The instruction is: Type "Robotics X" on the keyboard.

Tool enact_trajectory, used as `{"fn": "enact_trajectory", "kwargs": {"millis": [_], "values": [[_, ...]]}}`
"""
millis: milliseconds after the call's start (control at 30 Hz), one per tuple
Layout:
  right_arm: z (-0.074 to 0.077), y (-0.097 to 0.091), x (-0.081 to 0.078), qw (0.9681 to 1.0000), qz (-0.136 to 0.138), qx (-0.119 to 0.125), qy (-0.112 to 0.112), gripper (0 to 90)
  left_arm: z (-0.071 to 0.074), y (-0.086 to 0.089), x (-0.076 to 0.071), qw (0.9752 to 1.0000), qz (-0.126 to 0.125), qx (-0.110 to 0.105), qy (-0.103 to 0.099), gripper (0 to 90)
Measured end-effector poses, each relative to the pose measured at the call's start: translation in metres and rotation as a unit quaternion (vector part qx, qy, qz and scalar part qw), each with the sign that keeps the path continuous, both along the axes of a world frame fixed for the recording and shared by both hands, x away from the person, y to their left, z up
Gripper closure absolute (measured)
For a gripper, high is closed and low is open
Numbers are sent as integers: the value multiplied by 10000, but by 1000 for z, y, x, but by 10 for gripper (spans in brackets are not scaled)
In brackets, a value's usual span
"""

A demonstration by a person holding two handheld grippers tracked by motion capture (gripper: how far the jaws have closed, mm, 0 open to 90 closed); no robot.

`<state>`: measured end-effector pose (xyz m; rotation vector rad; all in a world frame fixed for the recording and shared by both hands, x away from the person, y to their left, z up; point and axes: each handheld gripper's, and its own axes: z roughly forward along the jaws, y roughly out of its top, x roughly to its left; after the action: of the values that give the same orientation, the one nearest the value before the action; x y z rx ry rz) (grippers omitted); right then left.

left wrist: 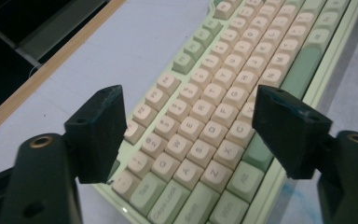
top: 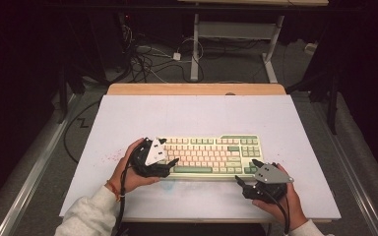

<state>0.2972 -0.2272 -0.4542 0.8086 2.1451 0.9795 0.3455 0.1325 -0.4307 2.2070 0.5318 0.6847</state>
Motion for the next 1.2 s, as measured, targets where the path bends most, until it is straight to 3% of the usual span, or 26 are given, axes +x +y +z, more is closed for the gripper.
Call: {"fn": "enact_trajectory", "kwargs": {"millis": [300, 633, 1000, 1200], "values": [[2, -2, 1, 10000, 34, 44, 12, 292, -8, 29, -19, 9996, 214, -86, -145, 192], [3, -4, 5, 9994, 283, 170, 129, 391, -21, 47, -29, 9994, 337, 28, -53, 197], [14, 0, 22, 9987, 359, 277, 224, 595, -30, 67, -37, 9982, 588, 84, 57, 194], [19, 10, 34, 9970, 542, 371, 414, 755, -37, 72, -46, 9978, 609, 97, 261, 194]]}}
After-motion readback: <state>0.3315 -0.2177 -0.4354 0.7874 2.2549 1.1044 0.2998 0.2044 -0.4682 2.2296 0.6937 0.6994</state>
